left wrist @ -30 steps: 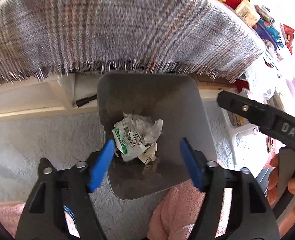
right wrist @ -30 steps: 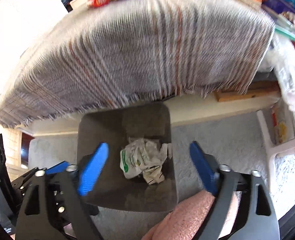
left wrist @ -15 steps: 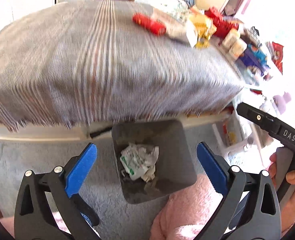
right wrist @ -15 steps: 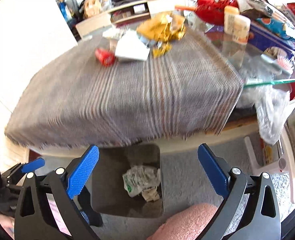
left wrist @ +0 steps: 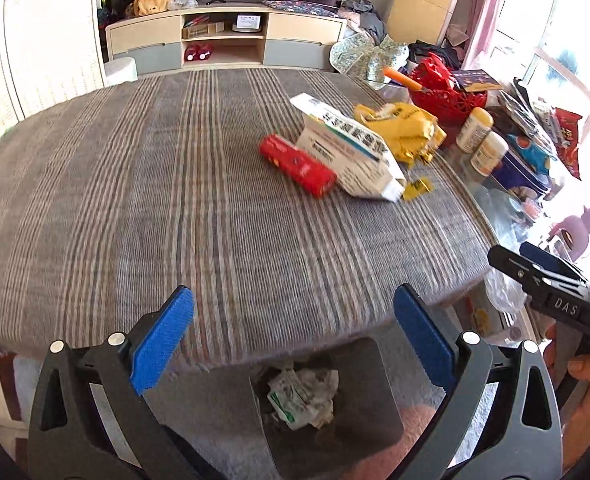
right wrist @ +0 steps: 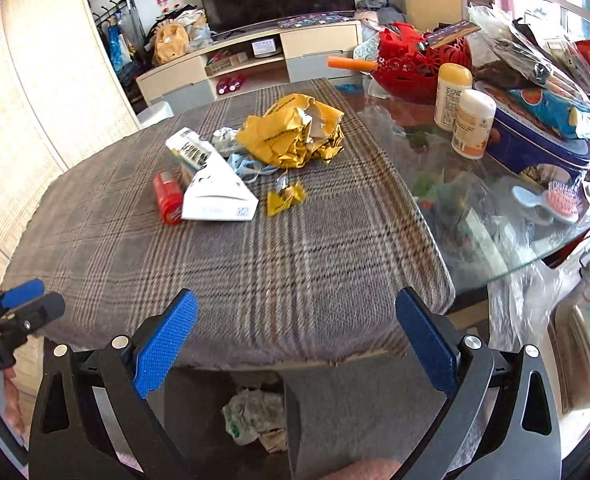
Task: Collect trash
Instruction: 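Move both open tools back over the table, then grasp the red bottle with the left tool while the right grasps a small yellow wrapper, then carry the red bottle and yellow wrapper to the bin and release both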
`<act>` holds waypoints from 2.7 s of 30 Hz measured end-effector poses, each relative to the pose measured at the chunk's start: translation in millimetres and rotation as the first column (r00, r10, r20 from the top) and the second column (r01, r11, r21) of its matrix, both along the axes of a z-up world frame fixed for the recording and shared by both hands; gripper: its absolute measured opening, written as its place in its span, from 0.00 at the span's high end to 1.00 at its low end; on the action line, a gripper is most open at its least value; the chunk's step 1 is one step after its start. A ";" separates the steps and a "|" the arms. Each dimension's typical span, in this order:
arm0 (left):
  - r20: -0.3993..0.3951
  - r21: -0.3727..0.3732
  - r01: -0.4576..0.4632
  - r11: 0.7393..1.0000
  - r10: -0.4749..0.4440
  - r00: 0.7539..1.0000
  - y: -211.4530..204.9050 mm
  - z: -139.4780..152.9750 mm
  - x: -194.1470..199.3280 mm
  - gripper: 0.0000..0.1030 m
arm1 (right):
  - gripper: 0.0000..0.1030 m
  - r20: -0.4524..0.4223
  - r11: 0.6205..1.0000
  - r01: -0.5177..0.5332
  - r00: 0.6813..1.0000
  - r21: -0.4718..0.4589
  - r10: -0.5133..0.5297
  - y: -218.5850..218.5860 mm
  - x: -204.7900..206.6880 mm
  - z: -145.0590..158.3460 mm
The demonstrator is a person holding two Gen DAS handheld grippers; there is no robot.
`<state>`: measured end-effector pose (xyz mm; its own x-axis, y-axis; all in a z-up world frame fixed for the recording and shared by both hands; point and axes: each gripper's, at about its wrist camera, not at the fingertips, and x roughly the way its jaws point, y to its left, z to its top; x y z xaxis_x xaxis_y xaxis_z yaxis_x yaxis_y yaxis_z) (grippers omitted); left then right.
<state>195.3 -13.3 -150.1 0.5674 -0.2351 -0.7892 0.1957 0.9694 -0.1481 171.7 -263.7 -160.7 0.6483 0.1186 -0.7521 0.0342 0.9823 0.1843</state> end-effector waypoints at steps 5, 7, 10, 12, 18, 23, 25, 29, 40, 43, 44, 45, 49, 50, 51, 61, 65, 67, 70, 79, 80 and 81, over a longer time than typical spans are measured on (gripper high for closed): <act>0.016 0.019 -0.035 0.999 0.035 0.999 -9.1 4.7 45.2 0.08 | 0.04 0.001 1.000 0.004 1.000 0.004 -0.004 -6.2 31.8 -5.5; 0.023 0.021 -0.048 0.999 0.048 0.999 -11.2 5.1 60.5 0.08 | 0.05 0.007 1.000 0.006 1.000 0.000 -0.006 -8.1 43.3 -6.9; 0.032 0.023 -0.069 0.997 0.069 0.997 -15.1 4.3 84.2 0.08 | 0.26 0.018 1.000 0.007 1.000 -0.004 -0.007 -11.0 60.9 -8.7; 0.034 0.032 -0.081 0.996 0.080 0.996 -17.6 2.3 96.7 0.09 | 0.35 0.006 1.000 0.003 1.000 0.008 -0.003 -12.6 75.7 -12.3; -0.010 0.060 -0.089 0.994 0.090 0.996 -28.3 -13.9 135.1 0.25 | 0.50 -0.023 0.999 -0.031 0.999 0.029 0.032 -10.4 107.5 -25.5; -0.057 0.077 -0.108 0.991 0.113 0.992 -32.8 -36.0 156.6 0.25 | 0.54 -0.041 0.997 -0.052 0.998 0.049 0.054 -7.1 120.8 -38.8; -0.069 0.085 -0.105 0.991 0.111 0.991 -35.7 -43.4 161.4 0.27 | 0.58 -0.044 0.996 -0.064 0.997 0.056 0.067 -5.3 122.7 -42.4; -0.086 0.074 -0.098 0.992 0.104 0.991 -40.9 -53.7 168.5 0.27 | 0.60 -0.052 0.994 -0.091 0.994 0.053 0.094 2.9 126.6 -48.7; -0.075 0.090 -0.033 0.995 0.040 0.996 -60.3 -56.6 160.5 0.58 | 0.87 -0.039 0.992 -0.125 0.992 -0.008 0.124 14.3 117.6 -45.5; -0.114 0.125 -0.005 0.992 0.019 0.993 -62.5 -62.8 156.7 0.59 | 0.87 -0.042 0.992 -0.130 0.991 0.000 0.130 10.7 107.1 -43.4; -0.098 0.146 -0.006 0.989 0.021 0.995 -62.2 -62.7 153.6 0.64 | 0.87 -0.045 0.991 -0.134 0.990 -0.001 0.133 9.3 102.4 -43.3; -0.084 0.170 -0.016 0.985 0.031 0.996 -61.6 -62.5 151.2 0.72 | 0.87 -0.046 0.991 -0.135 0.990 0.000 0.135 8.5 98.4 -42.9; -0.075 0.135 -0.025 0.991 0.035 0.997 -48.5 -62.6 134.9 0.74 | 0.87 -0.043 0.991 -0.133 0.990 0.007 0.134 3.4 77.5 -40.9; -0.073 0.131 -0.018 0.991 0.028 0.997 -46.4 -62.7 129.8 0.74 | 0.87 -0.044 0.991 -0.134 0.990 0.013 0.134 2.6 71.5 -40.9; -0.072 0.125 -0.014 0.992 0.023 0.997 -42.3 -62.7 122.4 0.74 | 0.87 -0.046 0.991 -0.135 0.990 0.016 0.136 2.2 66.9 -41.0; -0.084 0.119 0.028 0.993 -0.018 0.996 -29.4 -61.4 40.4 0.74 | 0.88 -0.074 0.987 -0.157 0.984 0.046 0.160 18.3 -3.1 -46.9; -0.089 0.078 0.037 0.996 -0.030 0.996 -24.0 -59.7 -2.1 0.74 | 0.88 -0.067 0.986 -0.157 0.985 0.057 0.161 20.1 -31.4 -42.3; -0.076 0.067 0.045 0.997 -0.040 0.996 -22.2 -58.0 -26.0 0.74 | 0.88 -0.058 0.985 -0.162 0.984 0.059 0.165 22.4 -46.0 -39.0; -0.073 0.044 0.057 0.997 -0.053 0.996 -20.4 -60.2 -53.0 0.74 | 0.88 -0.059 0.985 -0.163 0.984 0.060 0.166 25.1 -60.1 -38.3; -0.124 -0.004 0.101 0.995 -0.101 0.987 -23.9 -91.6 -99.8 0.74 | 0.88 -0.097 0.981 -0.189 0.977 0.031 0.191 48.5 -90.5 -59.2; -0.138 -0.024 0.104 0.994 -0.106 0.985 -23.1 -96.8 -101.8 0.74 | 0.88 -0.103 0.982 -0.190 0.976 0.023 0.191 51.0 -93.4 -63.6; -0.154 -0.045 0.105 0.994 -0.110 0.982 -22.0 -102.4 -104.0 0.74 | 0.88 -0.109 0.982 -0.190 0.976 0.017 0.191 53.7 -95.9 -67.8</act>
